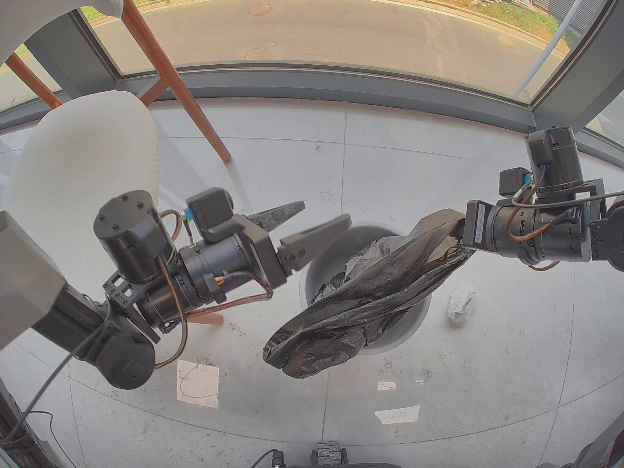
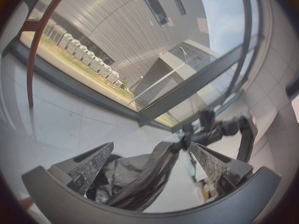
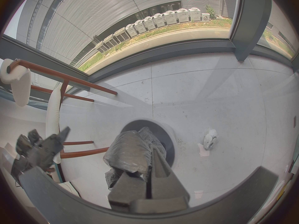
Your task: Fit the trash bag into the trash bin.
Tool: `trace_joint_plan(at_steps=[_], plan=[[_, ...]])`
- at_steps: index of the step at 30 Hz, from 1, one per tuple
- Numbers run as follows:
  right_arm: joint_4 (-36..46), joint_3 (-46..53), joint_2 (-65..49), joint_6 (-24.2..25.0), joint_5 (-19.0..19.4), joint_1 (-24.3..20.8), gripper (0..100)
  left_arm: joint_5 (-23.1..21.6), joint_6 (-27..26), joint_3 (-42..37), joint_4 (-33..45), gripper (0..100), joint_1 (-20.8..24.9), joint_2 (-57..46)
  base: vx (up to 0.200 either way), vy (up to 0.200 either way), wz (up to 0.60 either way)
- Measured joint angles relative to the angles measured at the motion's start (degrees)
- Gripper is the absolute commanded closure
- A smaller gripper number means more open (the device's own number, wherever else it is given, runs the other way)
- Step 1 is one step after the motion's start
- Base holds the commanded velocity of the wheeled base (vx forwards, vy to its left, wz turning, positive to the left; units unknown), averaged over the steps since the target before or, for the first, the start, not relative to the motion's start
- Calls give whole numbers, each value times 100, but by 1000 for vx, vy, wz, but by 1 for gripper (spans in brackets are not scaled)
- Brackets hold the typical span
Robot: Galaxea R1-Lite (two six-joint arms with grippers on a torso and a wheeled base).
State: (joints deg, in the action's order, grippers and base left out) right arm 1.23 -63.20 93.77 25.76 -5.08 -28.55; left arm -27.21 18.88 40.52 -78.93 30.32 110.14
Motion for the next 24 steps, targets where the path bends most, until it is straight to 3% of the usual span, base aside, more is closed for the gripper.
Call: trace_joint_plan(at_steps=[10,19,24], plan=[[-22,2,-74,18,13,-68,100,603,-1429,496,1502,0,-6,247,0,0,0],[-26,-9,-69,16,9,-116,100,724,-2467,774,1765,0,339,234,0,0,0],[-26,-20,-67,18,7,-121,100,696,-2709,853,1770,0,510,364,0,0,0]])
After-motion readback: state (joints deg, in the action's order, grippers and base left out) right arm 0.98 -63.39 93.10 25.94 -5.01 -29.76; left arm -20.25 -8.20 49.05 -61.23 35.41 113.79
